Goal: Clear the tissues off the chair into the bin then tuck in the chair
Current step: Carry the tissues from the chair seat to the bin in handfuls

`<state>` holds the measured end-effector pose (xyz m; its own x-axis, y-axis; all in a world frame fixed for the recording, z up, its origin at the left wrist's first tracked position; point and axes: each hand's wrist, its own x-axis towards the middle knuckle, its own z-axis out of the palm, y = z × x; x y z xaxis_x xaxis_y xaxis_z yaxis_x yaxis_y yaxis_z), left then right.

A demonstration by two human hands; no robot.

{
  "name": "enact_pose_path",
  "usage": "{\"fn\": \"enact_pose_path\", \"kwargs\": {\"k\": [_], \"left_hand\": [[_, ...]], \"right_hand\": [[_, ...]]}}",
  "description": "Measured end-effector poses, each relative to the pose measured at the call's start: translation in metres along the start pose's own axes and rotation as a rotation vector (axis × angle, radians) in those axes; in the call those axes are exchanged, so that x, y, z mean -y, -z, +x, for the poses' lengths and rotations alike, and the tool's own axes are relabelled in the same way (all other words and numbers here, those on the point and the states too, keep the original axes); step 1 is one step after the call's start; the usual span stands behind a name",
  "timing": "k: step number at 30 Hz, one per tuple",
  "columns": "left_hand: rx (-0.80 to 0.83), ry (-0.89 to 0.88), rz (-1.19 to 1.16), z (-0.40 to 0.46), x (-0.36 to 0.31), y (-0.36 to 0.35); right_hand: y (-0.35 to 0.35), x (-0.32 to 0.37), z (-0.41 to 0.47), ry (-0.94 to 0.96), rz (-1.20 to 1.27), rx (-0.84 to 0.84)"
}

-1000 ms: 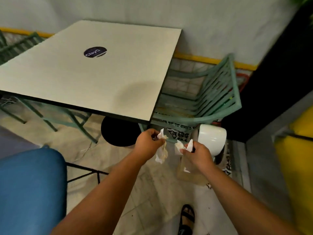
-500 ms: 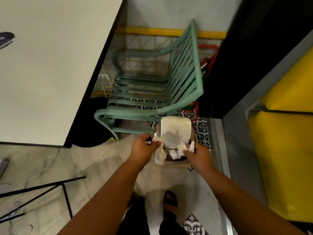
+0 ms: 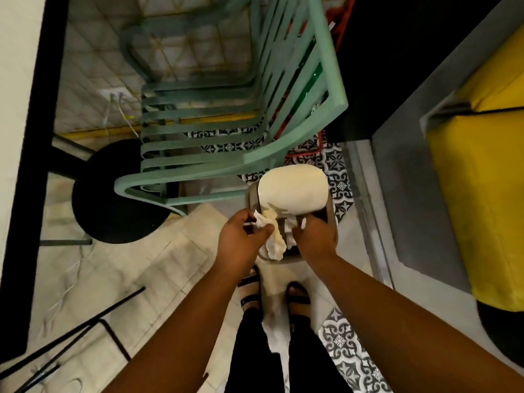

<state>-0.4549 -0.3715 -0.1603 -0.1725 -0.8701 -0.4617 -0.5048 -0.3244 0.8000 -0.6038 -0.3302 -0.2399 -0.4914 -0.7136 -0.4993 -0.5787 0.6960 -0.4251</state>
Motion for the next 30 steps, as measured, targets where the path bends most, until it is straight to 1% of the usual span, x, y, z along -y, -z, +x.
{"fn": "enact_pose_path", "kwargs": {"k": [1,3,5,6,7,9,12,15,17,18,21,22,23,25,26,30], "left_hand": [[0.01,-0.006,0.007,0.0,0.001,0.001],[0.036,-0.006,0.006,0.0,0.006,0.004],[0.05,0.004,-0.02,0.001,0.011,0.007],[0.056,0.006,-0.036,0.002,0.013,0.007],[0.062,0.013,-0.054,0.003,0.016,0.008],[0.074,0.027,-0.096,0.005,0.019,0.007],[0.093,0.035,-0.085,0.01,0.025,0.005],[0.096,0.051,-0.07,0.01,0.032,0.003],[0.088,0.051,-0.05,0.009,0.034,0.0],[0.084,0.054,-0.037,0.009,0.034,-0.002],[0.048,0.012,0.032,0.007,0.032,-0.016],[0.04,-0.026,0.081,0.008,0.031,-0.024],[0.042,-0.08,0.113,0.008,0.031,-0.029],[0.063,-0.169,0.164,0.01,0.029,-0.043],[0.072,-0.177,0.186,0.012,0.03,-0.05],[0.069,-0.13,0.21,0.021,0.037,-0.089]], "right_hand": [[-0.003,0.001,0.003,-0.061,0.054,0.014],[-0.009,0.004,0.008,-0.117,0.152,0.079],[-0.013,0.01,0.014,-0.163,0.392,0.101],[-0.015,0.016,0.015,-0.197,0.501,0.06],[-0.02,0.017,0.017,-0.269,0.585,0.007],[-0.032,0.009,0.022,-0.232,0.698,0.013],[-0.04,0.011,0.027,-0.268,0.667,0.061],[-0.027,0.025,0.018,-0.286,0.542,0.246],[-0.022,0.021,0.012,-0.247,0.418,0.204],[-0.016,0.021,0.005,-0.209,0.414,0.186],[0.005,0.015,-0.018,-0.13,0.545,0.123],[0.013,0.009,-0.025,-0.082,0.535,0.101],[0.02,0.005,-0.032,-0.039,0.471,0.102],[0.028,-0.009,-0.042,-0.034,0.461,0.082],[0.034,-0.013,-0.05,-0.051,0.5,0.099],[0.047,-0.042,-0.07,-0.061,0.554,0.053]]}}
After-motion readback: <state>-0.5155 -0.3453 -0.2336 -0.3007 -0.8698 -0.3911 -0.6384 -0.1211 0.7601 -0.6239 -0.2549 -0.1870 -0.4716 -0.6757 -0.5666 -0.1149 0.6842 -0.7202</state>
